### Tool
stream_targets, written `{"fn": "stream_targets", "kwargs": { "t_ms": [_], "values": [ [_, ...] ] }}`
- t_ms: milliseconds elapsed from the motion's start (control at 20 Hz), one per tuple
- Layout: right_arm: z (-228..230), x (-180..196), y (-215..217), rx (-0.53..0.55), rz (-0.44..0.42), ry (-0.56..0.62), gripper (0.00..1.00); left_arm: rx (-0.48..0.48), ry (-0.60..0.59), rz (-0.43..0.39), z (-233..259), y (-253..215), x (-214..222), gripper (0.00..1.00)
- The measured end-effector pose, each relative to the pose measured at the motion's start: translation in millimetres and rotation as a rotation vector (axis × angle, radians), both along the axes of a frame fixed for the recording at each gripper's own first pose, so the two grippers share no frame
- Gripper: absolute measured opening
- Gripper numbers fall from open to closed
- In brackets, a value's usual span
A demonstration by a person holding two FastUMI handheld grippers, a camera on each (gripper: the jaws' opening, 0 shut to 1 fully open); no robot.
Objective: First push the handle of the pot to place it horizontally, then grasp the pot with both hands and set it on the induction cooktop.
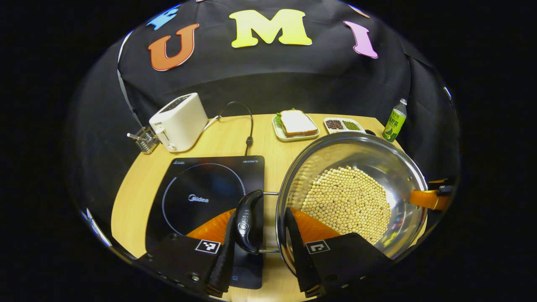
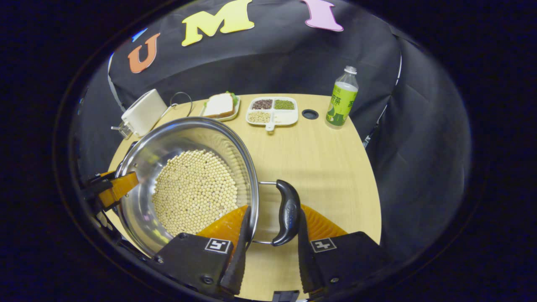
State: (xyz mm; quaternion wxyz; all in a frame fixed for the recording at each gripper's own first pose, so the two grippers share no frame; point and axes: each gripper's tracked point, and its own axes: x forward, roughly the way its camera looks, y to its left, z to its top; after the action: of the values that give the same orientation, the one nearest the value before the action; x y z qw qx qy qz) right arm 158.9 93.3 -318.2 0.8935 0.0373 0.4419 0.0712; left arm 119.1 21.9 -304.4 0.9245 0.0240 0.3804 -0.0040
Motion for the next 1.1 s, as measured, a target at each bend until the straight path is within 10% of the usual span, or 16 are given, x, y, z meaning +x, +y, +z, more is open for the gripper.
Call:
{"fn": "stream_targets", "kwargs": {
  "t_ms": [1100],
  "values": [
    [30.9, 2.0, 212.3, 0.015, 0.009, -0.02, 0.53, 0.007, -0.02, 0.009, 3.2, 205.5, 21.2, 0.59]
  ]
}}
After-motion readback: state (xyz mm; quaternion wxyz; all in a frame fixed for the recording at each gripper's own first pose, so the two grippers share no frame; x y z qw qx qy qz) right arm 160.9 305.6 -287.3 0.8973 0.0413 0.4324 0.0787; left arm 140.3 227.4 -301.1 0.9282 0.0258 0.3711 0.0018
